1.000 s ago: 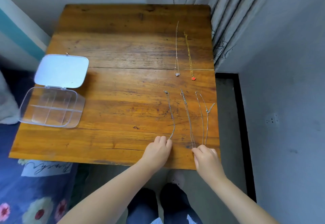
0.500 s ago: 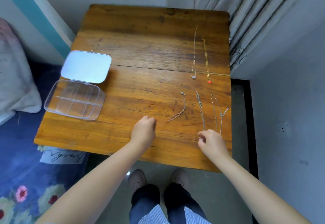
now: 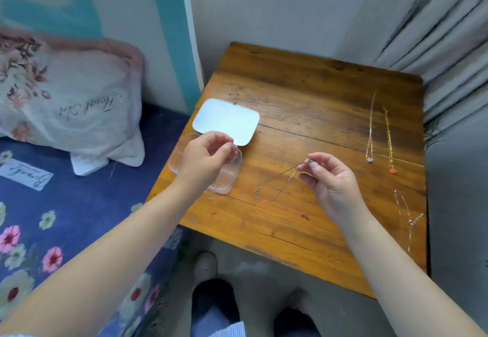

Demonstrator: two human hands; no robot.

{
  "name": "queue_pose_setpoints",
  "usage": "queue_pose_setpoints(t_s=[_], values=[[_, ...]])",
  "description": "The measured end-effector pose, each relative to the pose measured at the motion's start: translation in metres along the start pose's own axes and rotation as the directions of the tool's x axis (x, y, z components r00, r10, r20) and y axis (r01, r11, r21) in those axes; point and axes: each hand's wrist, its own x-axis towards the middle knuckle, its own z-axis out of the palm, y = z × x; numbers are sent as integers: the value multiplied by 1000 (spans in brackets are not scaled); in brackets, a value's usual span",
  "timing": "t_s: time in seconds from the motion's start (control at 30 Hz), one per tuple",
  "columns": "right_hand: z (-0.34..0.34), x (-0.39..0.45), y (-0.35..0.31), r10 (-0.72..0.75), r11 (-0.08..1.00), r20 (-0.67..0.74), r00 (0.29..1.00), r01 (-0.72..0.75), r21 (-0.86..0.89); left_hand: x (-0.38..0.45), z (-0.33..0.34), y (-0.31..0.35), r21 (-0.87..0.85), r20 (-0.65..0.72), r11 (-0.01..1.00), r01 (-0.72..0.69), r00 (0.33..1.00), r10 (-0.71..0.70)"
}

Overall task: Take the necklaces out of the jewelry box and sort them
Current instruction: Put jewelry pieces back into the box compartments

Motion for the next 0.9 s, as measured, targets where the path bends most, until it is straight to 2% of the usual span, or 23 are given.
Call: queue_pose_setpoints(t_s=[0.2, 0.4, 0.67, 0.9], values=[[93, 9, 23, -22, 1000, 85, 996, 20, 23, 19, -85, -15, -89, 98, 995, -46, 994, 55], [152, 37, 42, -49, 998, 65, 997, 46, 44, 60, -138, -29, -121, 56, 988, -96, 993, 104], [166, 73, 48, -98, 994, 60, 993, 95, 53, 98, -133, -42, -103, 75, 976, -190, 977, 198], [177, 99, 63, -88, 996, 12, 996, 88, 25, 110, -126, -60, -82, 19, 985, -153, 988, 155]])
